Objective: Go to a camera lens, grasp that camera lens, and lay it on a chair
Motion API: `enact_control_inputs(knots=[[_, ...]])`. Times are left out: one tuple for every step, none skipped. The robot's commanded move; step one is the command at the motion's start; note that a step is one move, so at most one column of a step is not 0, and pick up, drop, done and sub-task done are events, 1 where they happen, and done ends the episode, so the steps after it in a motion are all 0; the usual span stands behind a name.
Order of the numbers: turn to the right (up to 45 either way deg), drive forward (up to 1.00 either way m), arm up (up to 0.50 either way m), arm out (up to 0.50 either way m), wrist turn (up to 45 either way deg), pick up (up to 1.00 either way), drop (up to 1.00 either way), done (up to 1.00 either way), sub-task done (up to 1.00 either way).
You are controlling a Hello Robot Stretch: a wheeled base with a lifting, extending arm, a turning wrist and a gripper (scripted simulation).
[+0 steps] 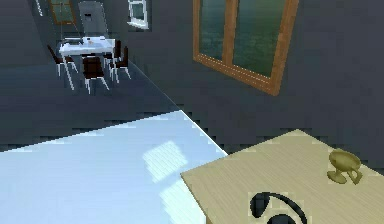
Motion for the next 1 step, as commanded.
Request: enact_control_inputs(knots=[[0.0,0.00,0.22,0.00,0.0,0.00,0.00,0.00,0.00]])
